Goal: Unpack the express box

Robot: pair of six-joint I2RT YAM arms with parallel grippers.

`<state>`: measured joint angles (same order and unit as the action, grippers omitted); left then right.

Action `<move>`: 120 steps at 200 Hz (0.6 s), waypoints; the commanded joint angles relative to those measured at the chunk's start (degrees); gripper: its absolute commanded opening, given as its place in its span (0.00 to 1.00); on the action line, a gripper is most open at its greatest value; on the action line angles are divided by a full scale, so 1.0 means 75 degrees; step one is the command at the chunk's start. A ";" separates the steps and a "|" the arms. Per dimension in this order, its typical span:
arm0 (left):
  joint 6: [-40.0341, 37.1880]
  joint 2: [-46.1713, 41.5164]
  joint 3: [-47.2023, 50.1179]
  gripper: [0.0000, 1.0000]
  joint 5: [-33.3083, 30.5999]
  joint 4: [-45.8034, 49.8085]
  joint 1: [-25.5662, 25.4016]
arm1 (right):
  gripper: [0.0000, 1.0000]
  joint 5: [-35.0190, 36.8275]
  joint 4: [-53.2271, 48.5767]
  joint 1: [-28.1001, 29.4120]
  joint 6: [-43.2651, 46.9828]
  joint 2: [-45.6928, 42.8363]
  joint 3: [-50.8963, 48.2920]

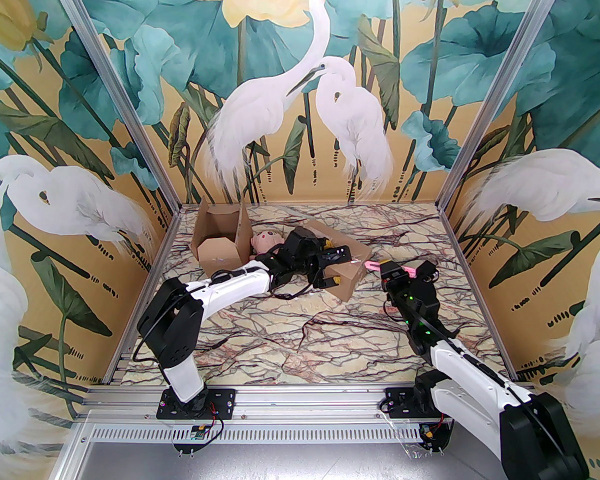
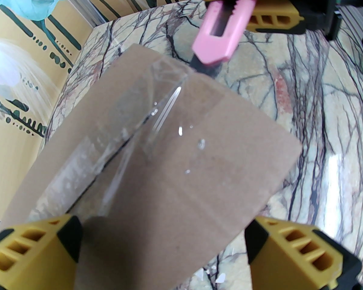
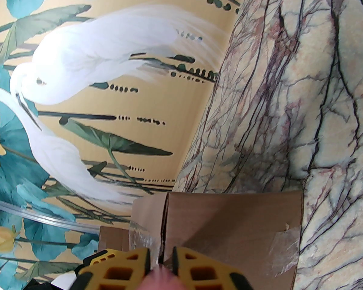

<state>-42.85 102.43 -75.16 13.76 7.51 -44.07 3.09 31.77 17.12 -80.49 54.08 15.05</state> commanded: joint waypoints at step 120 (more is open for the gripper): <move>0.1299 0.0793 -0.1464 0.91 -0.1645 0.0497 -0.0129 | 0.00 -0.0451 -0.2384 0.0746 -0.0052 -0.1369 0.0162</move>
<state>-39.51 105.89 -83.74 7.73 18.02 -46.63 9.96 21.69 19.53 -82.21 47.99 16.34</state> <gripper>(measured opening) 0.919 0.181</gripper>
